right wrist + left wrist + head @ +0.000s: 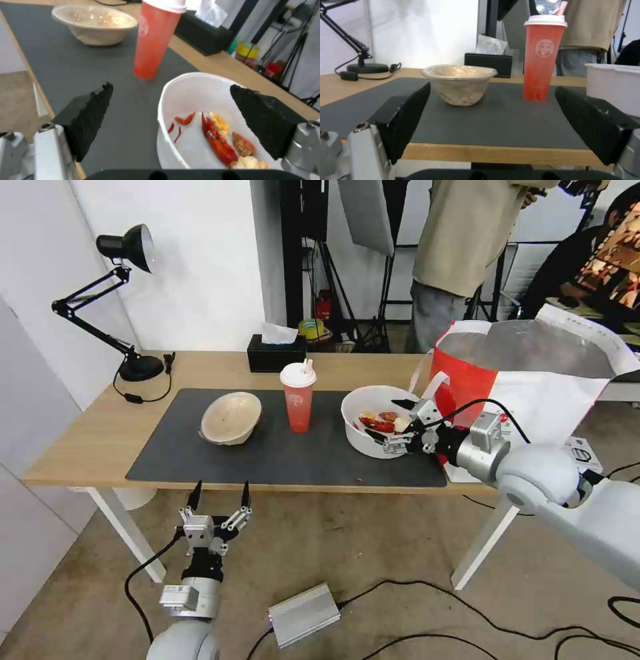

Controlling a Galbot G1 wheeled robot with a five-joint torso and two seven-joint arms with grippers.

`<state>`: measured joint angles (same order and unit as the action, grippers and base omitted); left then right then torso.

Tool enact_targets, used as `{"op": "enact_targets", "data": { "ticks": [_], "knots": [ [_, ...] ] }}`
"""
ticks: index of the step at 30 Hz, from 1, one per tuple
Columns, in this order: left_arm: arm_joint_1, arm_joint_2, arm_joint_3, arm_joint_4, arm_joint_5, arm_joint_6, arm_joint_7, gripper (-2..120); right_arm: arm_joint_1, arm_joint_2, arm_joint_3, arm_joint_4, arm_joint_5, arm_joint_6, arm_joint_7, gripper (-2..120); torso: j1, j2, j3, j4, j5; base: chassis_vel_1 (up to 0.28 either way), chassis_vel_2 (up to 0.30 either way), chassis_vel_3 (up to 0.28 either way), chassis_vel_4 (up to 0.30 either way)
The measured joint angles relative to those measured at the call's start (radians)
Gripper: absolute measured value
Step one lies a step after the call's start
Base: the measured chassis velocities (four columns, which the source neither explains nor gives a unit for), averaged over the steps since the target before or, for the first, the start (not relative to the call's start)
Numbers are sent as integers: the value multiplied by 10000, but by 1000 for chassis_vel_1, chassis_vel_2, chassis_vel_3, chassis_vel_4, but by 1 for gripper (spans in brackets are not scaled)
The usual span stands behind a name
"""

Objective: Pick up the trash from the table and place it into the takeout bag.

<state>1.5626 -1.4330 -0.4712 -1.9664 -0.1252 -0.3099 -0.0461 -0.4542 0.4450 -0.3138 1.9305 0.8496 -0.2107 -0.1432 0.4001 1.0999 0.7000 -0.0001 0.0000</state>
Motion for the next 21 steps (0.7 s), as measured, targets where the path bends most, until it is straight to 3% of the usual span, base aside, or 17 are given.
{"op": "enact_targets", "data": {
  "ticks": [10, 21],
  "knots": [
    [-132, 48, 117, 245, -80, -186, 113, 100, 1332, -104, -1291, -431, 511, -351, -914, 92, 0, 0, 0, 1, -2, 0, 0, 0, 0],
    [-157, 140, -20, 419, -242, -369, 134, 100, 2509, 489, -2562, -1140, 613, -447, -1132, 92, 0, 0, 0, 1, -1, 0, 0, 0, 0]
  ]
}}
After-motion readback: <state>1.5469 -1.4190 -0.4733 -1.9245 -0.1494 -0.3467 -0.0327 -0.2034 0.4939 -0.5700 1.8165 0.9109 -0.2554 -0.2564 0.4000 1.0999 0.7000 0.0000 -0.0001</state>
